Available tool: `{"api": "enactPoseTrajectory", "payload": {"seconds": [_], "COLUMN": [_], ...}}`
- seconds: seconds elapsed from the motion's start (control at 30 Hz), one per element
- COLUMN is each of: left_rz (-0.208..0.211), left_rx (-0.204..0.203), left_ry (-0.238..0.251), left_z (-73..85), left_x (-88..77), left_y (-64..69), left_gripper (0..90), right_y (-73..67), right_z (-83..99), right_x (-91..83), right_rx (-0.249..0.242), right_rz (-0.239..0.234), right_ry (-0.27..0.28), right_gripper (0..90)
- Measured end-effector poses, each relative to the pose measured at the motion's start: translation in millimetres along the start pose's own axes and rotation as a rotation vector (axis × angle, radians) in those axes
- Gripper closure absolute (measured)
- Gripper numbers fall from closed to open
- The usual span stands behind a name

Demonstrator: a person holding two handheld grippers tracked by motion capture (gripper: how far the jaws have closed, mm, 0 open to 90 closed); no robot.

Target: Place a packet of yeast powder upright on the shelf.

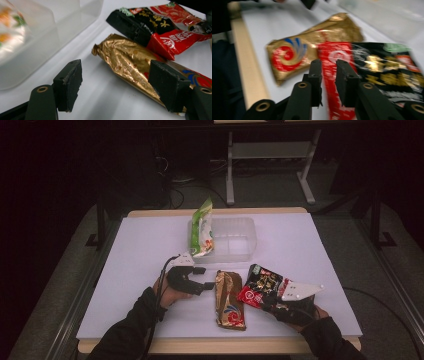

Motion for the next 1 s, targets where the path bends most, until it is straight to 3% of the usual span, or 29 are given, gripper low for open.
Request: {"api": "enactPoseTrajectory", "payload": {"seconds": [0.07, 0.23, 0.3, 0.4, 0.57, 0.67, 0.83, 1.0], "left_rz": [0.020, 0.016, 0.021, -0.007, 0.004, 0.003, 0.009, 0.062], "left_rx": [-0.033, -0.074, -0.076, -0.089, -0.091, -0.082, -0.093, -0.101], "left_ry": [0.004, 0.005, 0.003, 0.017, 0.015, -0.032, -0.045, -0.049], "left_z": [-0.5, -3.7, -5.3, -10.0, -13.8, -11.5, -13.4, -15.6], "left_x": [6.1, 19.0, 22.4, 25.4, 31.6, 39.8, 47.4, 52.2], "left_y": [-1.9, -7.5, -7.8, -11.9, -14.4, -15.8, -18.0, -13.7], "left_gripper": [25.2, 24.3, 23.1, 20.6, 18.2, 18.2, 17.1, 16.6], "right_y": [-9.0, -30.4, -36.8, -43.5, -45.5, -43.6, -42.9, -43.0], "right_z": [-1.0, -3.9, -3.8, 0.4, 8.3, 13.0, 17.1, 17.6], "right_x": [5.2, 15.0, 19.3, 29.7, 42.8, 47.3, 50.9, 51.0], "right_rx": [-0.012, -0.046, -0.033, -0.025, 0.006, 0.040, 0.044, 0.043], "right_rz": [-0.003, -0.007, -0.011, -0.019, 0.013, 0.022, 0.026, 0.025], "right_ry": [-0.033, -0.096, -0.107, -0.136, -0.167, -0.173, -0.182, -0.175], "right_gripper": [77.2, 82.3, 84.5, 85.8, 87.7, 87.8, 88.5, 88.5]}}
Point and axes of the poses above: each handheld gripper's, and its own axes: x roughly forward along the jaws, z roughly out of its underside, y roughly to its right, the point moved 7 cm from there along x, roughly forward along the jaws, and after that the axes turned 3 degrees about -x, right-handed, at the moved point
